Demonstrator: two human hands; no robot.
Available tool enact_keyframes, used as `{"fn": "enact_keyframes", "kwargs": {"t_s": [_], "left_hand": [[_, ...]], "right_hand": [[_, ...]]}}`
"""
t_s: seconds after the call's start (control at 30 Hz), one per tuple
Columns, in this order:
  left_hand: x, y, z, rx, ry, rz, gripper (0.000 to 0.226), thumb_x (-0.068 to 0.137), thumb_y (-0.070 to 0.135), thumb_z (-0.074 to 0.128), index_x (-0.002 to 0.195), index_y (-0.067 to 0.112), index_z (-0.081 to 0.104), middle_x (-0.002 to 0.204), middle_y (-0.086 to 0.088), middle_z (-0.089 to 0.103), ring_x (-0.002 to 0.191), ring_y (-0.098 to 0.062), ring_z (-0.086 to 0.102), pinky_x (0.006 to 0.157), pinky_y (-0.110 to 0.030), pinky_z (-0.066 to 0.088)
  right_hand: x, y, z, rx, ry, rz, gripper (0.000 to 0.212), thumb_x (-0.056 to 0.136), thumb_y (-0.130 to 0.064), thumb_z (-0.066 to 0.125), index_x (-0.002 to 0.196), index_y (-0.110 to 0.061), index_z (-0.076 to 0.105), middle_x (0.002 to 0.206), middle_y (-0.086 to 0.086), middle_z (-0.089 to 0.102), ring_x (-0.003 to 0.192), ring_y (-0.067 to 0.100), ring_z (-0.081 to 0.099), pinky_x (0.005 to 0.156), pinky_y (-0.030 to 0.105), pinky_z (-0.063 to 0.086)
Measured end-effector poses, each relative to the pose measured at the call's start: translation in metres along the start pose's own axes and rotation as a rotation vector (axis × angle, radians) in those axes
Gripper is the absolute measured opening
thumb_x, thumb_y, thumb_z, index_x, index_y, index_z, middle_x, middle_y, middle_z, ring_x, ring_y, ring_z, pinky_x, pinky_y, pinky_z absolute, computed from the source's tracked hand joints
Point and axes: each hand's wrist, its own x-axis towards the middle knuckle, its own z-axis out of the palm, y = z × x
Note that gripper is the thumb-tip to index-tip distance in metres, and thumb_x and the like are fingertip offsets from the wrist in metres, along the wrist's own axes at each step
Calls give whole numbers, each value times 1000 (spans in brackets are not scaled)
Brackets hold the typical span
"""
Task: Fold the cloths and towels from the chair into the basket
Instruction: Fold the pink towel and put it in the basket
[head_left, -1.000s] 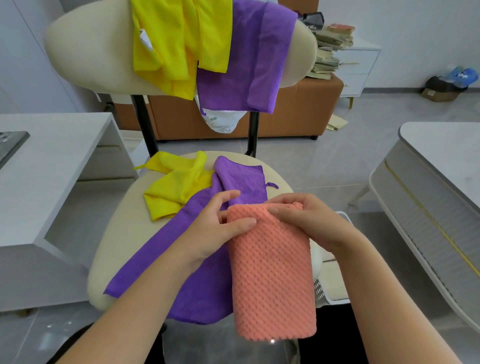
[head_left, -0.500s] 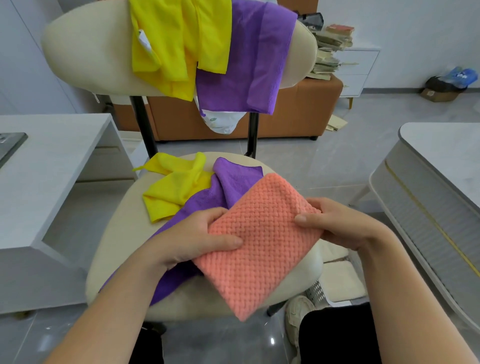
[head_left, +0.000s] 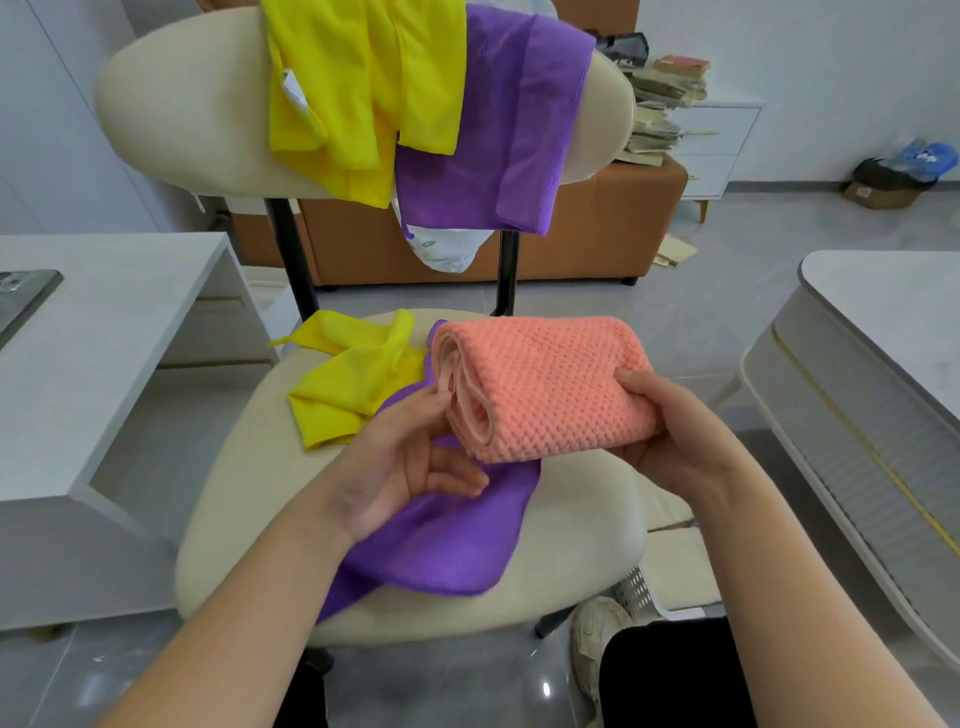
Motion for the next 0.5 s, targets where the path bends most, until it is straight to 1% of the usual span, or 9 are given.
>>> {"fn": "enact_keyframes", "kwargs": {"t_s": [0.03, 0.1, 0.17, 0.23, 0.3, 0.33, 0.37, 0.43, 0.5], "left_hand": [[-1, -1, 0, 26, -13, -8, 61, 51, 56, 83, 97, 20, 71, 90, -8, 70, 73, -22, 69, 59, -34, 57], [-4, -1, 1, 37, 8, 26, 60, 54, 63, 79, 101, 26, 72, 100, -5, 69, 86, -16, 67, 67, -35, 56], [-4, -1, 5, 72, 67, 41, 45, 64, 64, 71, 94, 31, 72, 98, 3, 70, 86, -8, 65, 70, -29, 55], [0, -6, 7, 161, 223, 24, 26, 76, 50, 68, 90, 30, 70, 100, 6, 71, 86, -6, 65, 75, -28, 55], [6, -13, 2, 253, 418, 21, 26, 76, 30, 74, 98, 23, 64, 113, -3, 68, 97, -12, 64, 85, -30, 51], [7, -14, 2, 273, 458, 42, 27, 75, 24, 73, 99, 21, 62, 114, -5, 67, 99, -14, 64, 88, -30, 50], [7, -15, 1, 296, 475, 73, 29, 72, 23, 71, 99, 21, 61, 112, -3, 68, 100, -14, 64, 89, -29, 50], [6, -14, 1, 351, 483, 131, 37, 62, 26, 73, 97, 22, 61, 104, 4, 69, 95, -8, 64, 83, -22, 51], [7, -14, 2, 388, 476, 192, 39, 62, 18, 76, 98, 20, 61, 99, 8, 68, 89, -1, 64, 75, -14, 51]], "right_hand": [[0, 0, -1, 2, 1, 2, 13, 88, -13, 56, 99, -6, 58, 92, 8, 66, 82, 19, 65, 66, 32, 60], [1, 1, -2, -31, -15, -11, 11, 88, -11, 55, 97, -6, 60, 87, 5, 67, 77, 15, 65, 62, 29, 59], [2, 4, -2, -157, -51, -57, 13, 86, -11, 58, 97, -8, 62, 88, 3, 69, 73, 12, 67, 63, 27, 58], [5, 11, -2, -323, -91, -100, 29, 74, -17, 65, 102, -9, 63, 98, 5, 69, 82, 14, 67, 72, 30, 55], [5, 15, 0, -434, -134, -101, 47, 68, -25, 71, 112, -11, 60, 108, 4, 69, 94, 17, 67, 79, 31, 54], [4, 16, 0, -465, -155, -100, 52, 68, -31, 77, 115, -14, 60, 110, 1, 69, 98, 15, 66, 81, 30, 54], [4, 16, 1, -493, -162, -102, 53, 69, -39, 76, 114, -17, 60, 110, -2, 70, 100, 13, 66, 82, 28, 53], [2, 17, 2, -535, -143, -111, 47, 69, -51, 65, 107, -25, 61, 106, -8, 70, 99, 8, 66, 84, 26, 50], [4, 19, 3, -537, -127, -138, 33, 74, -47, 63, 100, -27, 61, 106, -7, 69, 97, 6, 65, 82, 24, 49]]}}
